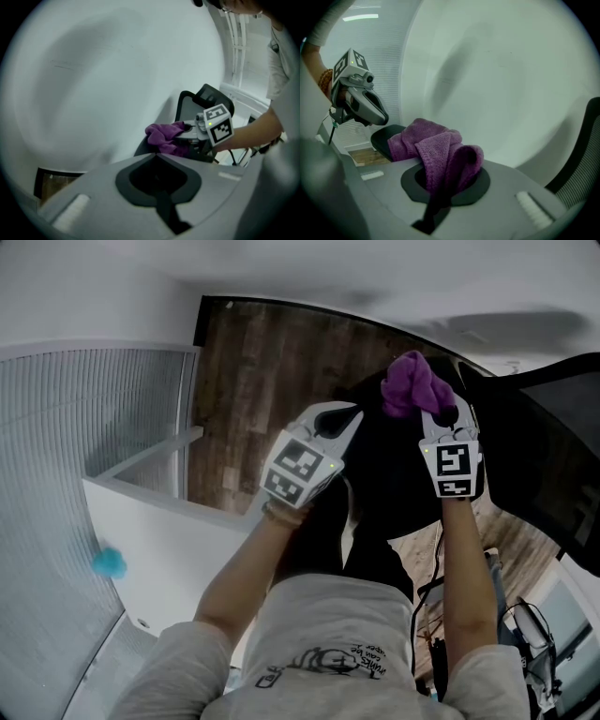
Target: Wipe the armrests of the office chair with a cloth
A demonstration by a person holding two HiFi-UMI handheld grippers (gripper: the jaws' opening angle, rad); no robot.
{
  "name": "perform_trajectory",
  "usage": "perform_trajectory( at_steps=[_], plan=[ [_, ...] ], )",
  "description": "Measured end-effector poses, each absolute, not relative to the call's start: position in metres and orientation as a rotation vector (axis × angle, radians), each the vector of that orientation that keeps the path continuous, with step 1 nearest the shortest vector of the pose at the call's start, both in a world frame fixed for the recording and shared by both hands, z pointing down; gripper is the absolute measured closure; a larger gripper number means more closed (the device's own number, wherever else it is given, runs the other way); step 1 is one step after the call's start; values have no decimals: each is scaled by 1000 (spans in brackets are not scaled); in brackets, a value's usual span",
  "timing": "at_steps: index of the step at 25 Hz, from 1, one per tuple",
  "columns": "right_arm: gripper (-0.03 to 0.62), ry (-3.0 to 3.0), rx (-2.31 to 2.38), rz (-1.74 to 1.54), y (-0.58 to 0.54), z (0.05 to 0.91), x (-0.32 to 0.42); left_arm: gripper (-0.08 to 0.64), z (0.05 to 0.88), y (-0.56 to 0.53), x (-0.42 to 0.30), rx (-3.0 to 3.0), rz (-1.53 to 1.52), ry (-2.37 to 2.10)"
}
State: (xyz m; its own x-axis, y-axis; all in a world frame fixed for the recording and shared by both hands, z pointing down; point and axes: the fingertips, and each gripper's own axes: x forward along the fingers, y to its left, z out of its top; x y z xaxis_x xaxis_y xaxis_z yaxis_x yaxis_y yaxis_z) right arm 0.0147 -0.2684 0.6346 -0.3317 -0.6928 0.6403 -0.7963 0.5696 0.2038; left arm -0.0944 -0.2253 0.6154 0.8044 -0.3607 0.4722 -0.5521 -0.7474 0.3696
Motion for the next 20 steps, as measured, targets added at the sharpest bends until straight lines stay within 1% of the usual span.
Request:
perform_trajectory(
  at_steps=[7, 10, 15, 20],
  plan=[
    [568, -1975, 1297, 204, -292, 641, 82, 560, 619, -222, -95, 2481, 531, -674],
    [568, -1922, 1331, 200, -298, 642, 100, 560, 620, -219, -95, 2481, 530, -670],
    [568, -1925, 1356, 205, -297, 638, 87, 560, 620, -217, -97, 2470, 522, -674],
    [568, -1982, 1343, 194, -280, 630, 47, 560, 620, -214, -100, 2470, 525, -674]
  ],
)
